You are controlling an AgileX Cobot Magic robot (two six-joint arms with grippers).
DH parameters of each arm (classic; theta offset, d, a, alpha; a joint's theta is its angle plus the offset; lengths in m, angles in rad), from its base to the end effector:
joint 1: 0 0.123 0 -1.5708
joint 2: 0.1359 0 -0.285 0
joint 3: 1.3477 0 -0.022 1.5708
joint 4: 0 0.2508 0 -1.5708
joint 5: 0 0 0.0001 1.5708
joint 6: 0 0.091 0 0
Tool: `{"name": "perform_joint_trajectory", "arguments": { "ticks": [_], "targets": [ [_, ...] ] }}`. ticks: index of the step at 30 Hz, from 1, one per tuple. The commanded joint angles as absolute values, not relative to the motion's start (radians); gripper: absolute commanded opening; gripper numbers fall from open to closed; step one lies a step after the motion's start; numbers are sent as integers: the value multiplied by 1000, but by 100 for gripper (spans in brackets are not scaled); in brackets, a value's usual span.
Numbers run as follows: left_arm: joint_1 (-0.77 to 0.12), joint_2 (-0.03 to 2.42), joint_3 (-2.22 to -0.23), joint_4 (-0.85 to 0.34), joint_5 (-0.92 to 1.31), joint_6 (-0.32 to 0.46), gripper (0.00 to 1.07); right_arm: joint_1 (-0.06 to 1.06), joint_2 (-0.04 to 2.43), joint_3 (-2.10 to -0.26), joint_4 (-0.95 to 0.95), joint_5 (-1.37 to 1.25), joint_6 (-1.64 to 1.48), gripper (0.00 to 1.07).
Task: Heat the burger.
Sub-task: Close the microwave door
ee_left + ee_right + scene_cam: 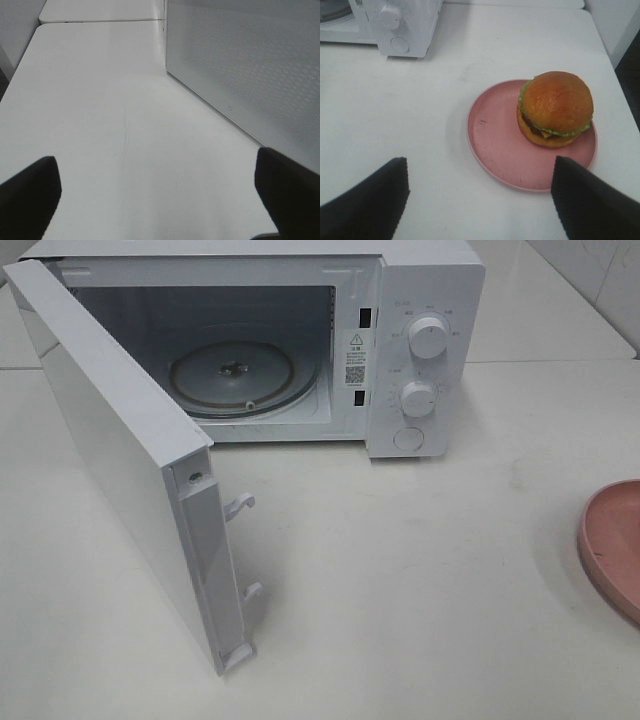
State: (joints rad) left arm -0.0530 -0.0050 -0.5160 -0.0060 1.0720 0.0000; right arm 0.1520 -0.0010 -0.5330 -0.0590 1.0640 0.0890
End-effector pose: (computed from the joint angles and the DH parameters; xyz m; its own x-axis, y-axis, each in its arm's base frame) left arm -0.0080 -0.0001 0.2808 -0.4469 0.0208 -0.8944 0.0564 0.9984 -0.0049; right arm -0.0084 -0.0060 0.2862 -0.4284 -0.0047 -0.9036 -0.0795 0.9963 0.0325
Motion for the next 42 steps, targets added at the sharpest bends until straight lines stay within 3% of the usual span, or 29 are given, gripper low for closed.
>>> {"name": "perform_joint_trajectory", "arguments": {
  "ticks": [1,42],
  "targets": [
    [-51,-9,-516,-10,1073,-7,98,126,-36,-515,-57,1023,75,76],
    [-51,-10,-516,-10,1073,-7,98,120,-36,-498,-52,994,74,76]
  ]
}}
